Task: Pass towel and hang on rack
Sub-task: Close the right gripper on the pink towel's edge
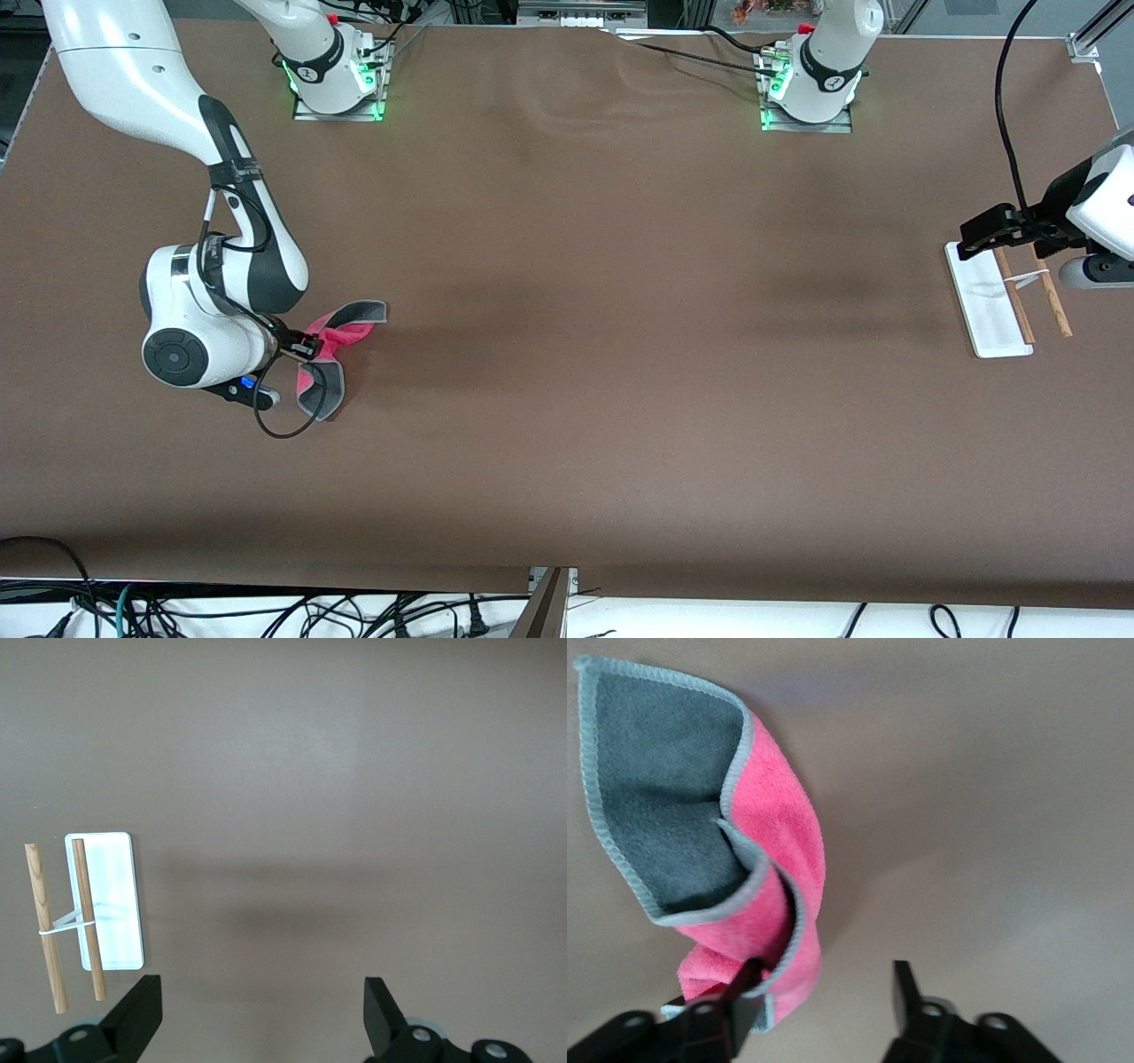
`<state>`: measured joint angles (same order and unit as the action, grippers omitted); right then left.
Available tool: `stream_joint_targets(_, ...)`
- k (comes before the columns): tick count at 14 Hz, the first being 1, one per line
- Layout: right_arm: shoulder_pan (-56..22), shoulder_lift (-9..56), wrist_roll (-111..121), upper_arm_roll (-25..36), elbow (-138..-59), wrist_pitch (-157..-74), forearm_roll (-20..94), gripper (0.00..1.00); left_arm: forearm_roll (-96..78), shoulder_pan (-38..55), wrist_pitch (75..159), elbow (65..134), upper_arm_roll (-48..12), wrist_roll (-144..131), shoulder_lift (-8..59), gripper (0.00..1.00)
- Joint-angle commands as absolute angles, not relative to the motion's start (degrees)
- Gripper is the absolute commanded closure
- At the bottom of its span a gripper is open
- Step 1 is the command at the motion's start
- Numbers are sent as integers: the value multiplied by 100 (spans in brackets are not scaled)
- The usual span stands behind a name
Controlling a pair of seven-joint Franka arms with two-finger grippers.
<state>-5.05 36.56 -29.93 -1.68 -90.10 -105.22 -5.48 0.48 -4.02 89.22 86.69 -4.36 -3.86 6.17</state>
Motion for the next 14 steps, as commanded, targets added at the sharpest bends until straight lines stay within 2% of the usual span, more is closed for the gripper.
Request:
stream_joint_targets(1,-457,3612,-2988,-185,-9026,-10529,-483,47,141,-413,8842,8525,-448,-325,677,0)
stream_joint_targets(10,-466,3595,-2936,-185,-9026,-10521,-483,70,141,-422,8842,8525,-448,-325,677,0)
stream_joint_targets(12,-466,3595,-2927,-185,-9026,-10503,-483,81,141,-422,8842,8525,-448,-325,677,0)
stream_joint_targets(14,-475,3595,-2866,-185,-9026,-10494,-483,98,141,-413,8842,8525,-448,-325,677,0)
